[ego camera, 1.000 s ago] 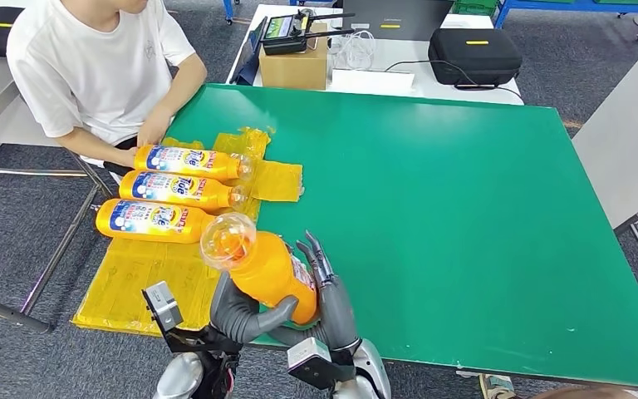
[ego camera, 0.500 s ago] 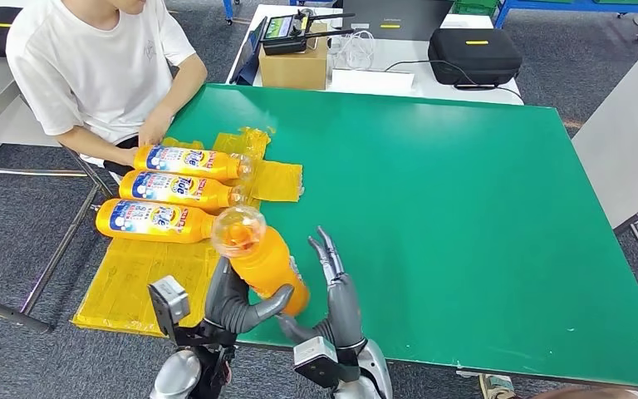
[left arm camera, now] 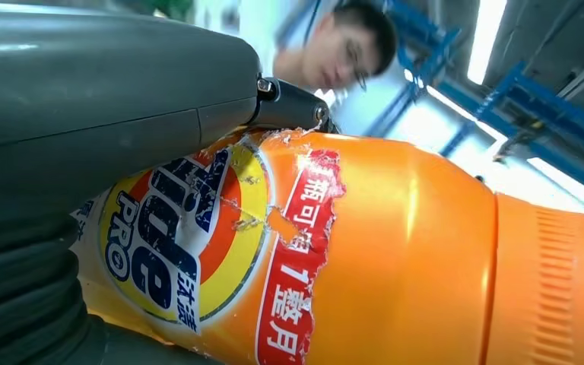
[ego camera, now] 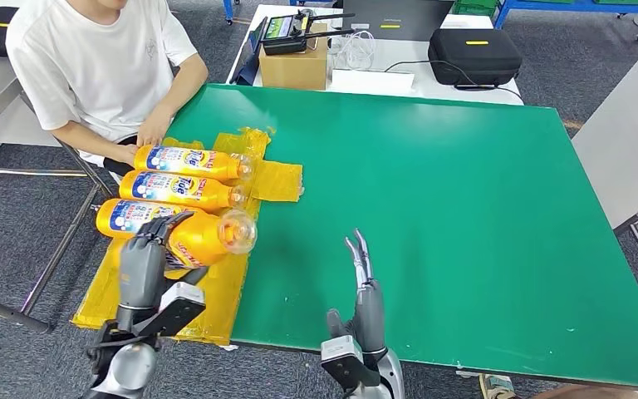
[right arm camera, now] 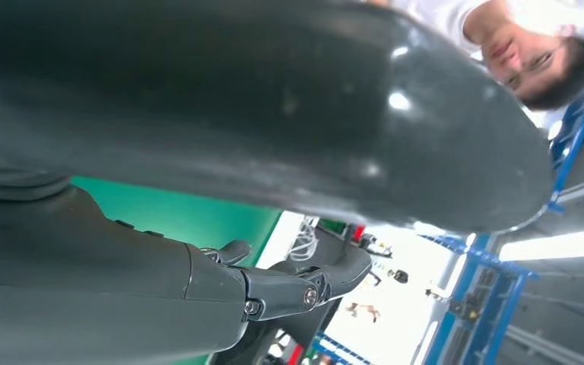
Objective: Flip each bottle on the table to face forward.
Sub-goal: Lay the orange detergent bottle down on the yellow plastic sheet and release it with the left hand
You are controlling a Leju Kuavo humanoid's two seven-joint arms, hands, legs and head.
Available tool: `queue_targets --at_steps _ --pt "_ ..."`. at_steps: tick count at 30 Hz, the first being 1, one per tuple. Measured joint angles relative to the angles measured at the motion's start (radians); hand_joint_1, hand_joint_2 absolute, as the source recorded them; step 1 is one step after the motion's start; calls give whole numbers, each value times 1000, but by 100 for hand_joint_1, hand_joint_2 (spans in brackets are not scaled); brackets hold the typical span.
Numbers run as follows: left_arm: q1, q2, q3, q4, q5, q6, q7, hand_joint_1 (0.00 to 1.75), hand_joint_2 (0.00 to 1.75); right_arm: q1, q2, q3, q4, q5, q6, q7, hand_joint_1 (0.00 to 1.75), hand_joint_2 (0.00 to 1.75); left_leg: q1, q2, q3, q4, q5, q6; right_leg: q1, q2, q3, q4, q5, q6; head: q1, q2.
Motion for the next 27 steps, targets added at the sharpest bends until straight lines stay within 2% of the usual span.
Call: queue_targets --at_steps 3,7,11,15,19,21,25,27 --pt "2 56 29 3 -102 -44 53 175 175 3 0 -8 -4 -15 -1 -1 0 0 0 0 0 0 0 0 0 0 0 0 0 0 0 0" --pt "14 141 47 13 -182 -165 102 175 175 3 0 -14 -7 -29 2 -2 0 0 1 1 0 0 0 0 1 0 0 0 0 0 0 0" --pt "26 216 51 15 -205 -261 124 175 175 4 0 -17 -9 -48 3 -2 0 0 1 1 -1 0 0 0 1 0 -1 0 0 0 0 0" --pt "40 282 41 15 -187 -413 123 175 175 4 -5 -17 -9 -80 1 -2 0 0 1 2 -1 0 0 0 1 1 -1 0 0 0 0 0" --pt "54 320 22 15 -167 -466 113 175 175 4 -10 -16 -9 -89 0 -3 0 0 1 2 -1 0 0 0 1 1 -1 0 0 0 0 0" --pt "57 331 16 15 -165 -472 111 167 175 5 -12 -16 -9 -89 0 -3 0 0 1 2 -1 0 0 0 1 1 -1 0 0 0 0 0" --pt "50 341 -11 39 -150 -484 104 145 175 4 -17 -11 -9 -90 0 -3 0 0 1 1 0 0 0 0 1 0 -1 0 0 0 0 0" --pt "35 340 -36 74 -147 -474 95 127 175 4 -19 -7 -9 -90 4 -3 0 0 1 1 0 0 0 0 1 0 -1 0 0 0 0 0"
